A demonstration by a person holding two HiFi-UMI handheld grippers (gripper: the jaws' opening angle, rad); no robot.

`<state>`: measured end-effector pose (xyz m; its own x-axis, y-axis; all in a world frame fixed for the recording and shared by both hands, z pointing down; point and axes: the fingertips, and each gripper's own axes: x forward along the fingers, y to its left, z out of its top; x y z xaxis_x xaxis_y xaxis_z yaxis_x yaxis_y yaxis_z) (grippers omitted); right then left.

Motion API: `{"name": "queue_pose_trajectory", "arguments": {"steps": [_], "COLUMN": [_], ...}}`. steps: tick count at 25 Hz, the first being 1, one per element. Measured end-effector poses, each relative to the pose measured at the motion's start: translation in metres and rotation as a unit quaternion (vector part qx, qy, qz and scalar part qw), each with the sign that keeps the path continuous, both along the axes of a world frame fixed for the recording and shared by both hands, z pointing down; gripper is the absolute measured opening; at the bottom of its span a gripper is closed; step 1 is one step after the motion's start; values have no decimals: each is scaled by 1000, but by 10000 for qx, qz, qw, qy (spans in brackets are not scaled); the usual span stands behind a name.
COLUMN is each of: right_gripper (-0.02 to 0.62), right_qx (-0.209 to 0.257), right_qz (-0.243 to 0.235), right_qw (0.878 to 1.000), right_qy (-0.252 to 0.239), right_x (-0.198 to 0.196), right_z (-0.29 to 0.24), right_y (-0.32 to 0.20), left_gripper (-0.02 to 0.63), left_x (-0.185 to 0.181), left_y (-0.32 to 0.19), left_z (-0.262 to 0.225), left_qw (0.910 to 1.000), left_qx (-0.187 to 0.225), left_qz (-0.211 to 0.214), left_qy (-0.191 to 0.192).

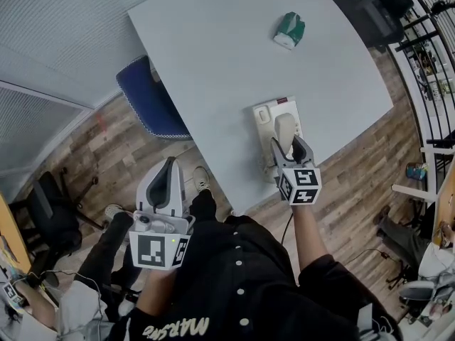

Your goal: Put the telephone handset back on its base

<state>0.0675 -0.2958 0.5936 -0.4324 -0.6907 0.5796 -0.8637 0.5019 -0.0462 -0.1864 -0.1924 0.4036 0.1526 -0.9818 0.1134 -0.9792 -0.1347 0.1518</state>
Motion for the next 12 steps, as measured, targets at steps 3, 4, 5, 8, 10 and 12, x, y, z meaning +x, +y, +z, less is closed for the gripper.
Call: {"name": "queue_pose_trajectory", "arguments": {"steps": [3,4,5,8,10,12], "right_gripper": [236,236,236,236,236,236], "right_qx": [-70,-92,-115,-159,-180,-210], "right_qz": [6,0,-9,-43,-62,-65], "right_qw": [10000,9999,9999,9998,9997,9997], "right_qy": [33,42,54,96,121,139], "right_x": [-1,-1,-2,-6,-9,-11], "right_z": [9,12,15,21,24,27], "right_y": [-4,-6,-7,-11,-13,-14], "left_gripper": [15,15,15,15,15,15], "left_x": [-2,-3,-4,-7,-9,-11], "left_y": [1,1,1,1,1,2], "left_z": [2,3,4,6,7,9], "left_qw": [10000,10000,10000,9999,9999,9998], "left_qx": [-20,-29,-40,-76,-94,-107], "left_qz": [-34,-48,-63,-95,-116,-142], "left_qy": [2,2,4,12,13,5]}}
